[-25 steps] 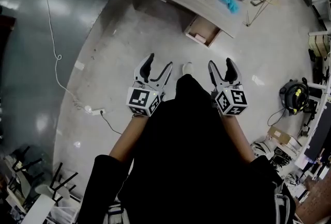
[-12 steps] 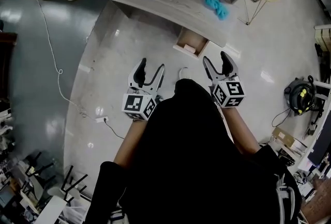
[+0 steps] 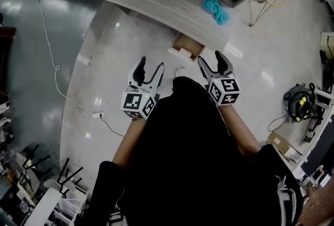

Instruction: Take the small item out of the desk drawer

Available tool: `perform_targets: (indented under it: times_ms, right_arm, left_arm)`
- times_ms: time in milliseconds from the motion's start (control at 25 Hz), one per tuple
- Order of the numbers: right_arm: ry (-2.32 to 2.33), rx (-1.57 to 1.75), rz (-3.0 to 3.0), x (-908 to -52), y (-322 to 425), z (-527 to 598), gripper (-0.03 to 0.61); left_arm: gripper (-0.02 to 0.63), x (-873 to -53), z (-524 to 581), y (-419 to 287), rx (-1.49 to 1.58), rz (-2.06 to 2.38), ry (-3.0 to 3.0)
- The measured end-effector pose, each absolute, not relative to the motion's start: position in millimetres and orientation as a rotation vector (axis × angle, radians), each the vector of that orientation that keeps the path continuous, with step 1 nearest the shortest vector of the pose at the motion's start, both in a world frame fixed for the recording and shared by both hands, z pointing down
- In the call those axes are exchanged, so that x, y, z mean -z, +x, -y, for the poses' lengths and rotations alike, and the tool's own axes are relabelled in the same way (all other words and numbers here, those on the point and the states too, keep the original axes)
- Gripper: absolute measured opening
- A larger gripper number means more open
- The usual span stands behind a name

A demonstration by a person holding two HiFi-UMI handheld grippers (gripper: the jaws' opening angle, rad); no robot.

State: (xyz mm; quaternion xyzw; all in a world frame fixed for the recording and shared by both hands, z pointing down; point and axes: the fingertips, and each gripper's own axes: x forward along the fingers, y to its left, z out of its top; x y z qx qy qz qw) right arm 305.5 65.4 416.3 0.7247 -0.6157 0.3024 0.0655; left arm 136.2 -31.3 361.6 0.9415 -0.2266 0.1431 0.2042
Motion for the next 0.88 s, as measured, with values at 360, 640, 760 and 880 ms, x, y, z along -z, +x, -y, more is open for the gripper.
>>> perform_targets:
  times_ms: [360, 640, 760, 880]
  right_arm:
    - [1.835, -0.956, 1.922, -476, 301, -23, 0.298]
    - [1.543, -0.952, 1.859, -537, 272, 0, 0.298]
    - [1.444, -0.945, 1.816, -565, 262, 4, 0.298]
    - [1.354, -0.962, 1.789, -600, 253, 10, 0.298]
  left_arm:
    - [0.268, -370, 35, 144, -0.353, 0.699, 2.591]
    - [0.268, -393, 61, 110, -0.310, 0.770, 2.517]
    - [0.268, -403, 71, 99, -0.286, 0.801, 2.486]
    - [0.268, -416, 82, 90, -0.270, 0.828, 2.467]
